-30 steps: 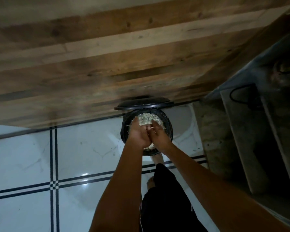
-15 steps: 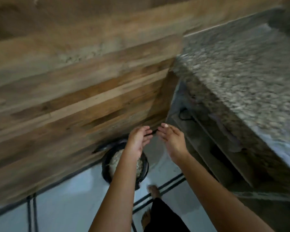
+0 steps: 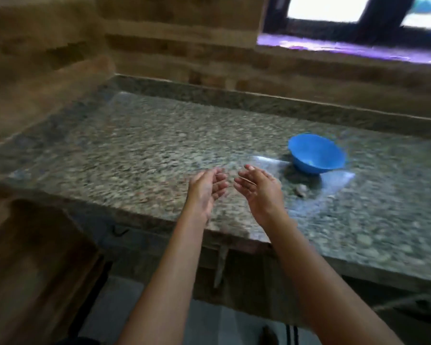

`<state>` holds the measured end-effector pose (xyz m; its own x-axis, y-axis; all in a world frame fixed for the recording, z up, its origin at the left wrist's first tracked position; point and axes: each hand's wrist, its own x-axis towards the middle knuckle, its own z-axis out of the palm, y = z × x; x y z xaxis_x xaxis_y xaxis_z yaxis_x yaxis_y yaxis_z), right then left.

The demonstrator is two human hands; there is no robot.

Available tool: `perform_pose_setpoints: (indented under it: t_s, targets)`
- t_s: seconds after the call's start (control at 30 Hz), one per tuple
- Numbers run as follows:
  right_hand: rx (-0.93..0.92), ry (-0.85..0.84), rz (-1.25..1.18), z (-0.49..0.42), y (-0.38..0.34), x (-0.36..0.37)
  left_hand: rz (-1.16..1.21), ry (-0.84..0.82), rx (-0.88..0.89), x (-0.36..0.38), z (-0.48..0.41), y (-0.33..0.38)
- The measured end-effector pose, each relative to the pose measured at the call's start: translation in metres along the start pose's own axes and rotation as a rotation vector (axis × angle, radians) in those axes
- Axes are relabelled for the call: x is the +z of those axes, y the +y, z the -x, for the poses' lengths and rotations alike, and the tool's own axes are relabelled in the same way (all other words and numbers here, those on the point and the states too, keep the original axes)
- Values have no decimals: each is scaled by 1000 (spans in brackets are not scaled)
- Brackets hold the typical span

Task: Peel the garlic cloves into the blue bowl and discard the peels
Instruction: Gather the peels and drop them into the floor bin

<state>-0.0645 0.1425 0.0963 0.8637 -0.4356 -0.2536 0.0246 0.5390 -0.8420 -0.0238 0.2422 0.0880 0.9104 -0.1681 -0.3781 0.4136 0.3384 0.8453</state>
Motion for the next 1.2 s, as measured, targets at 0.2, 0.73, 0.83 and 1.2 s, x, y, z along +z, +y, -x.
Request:
perform_pose_setpoints:
  t_s: [0.2,0.73,0.83,1.2]
  targets:
    - [-67,97,223,-56,-68,-117,-159,-145,-18,136,-21,-46]
    - [-326,-4,1524,-131,-75,-252,-440,-147,7,205,-56,-103]
    - [-450,33,1380,-126,-85,-236,-482,-149,110,200,-63,-103]
    - [-574,125,1227,-154,-107,-188,-1412,-262,361,171,-90,-106]
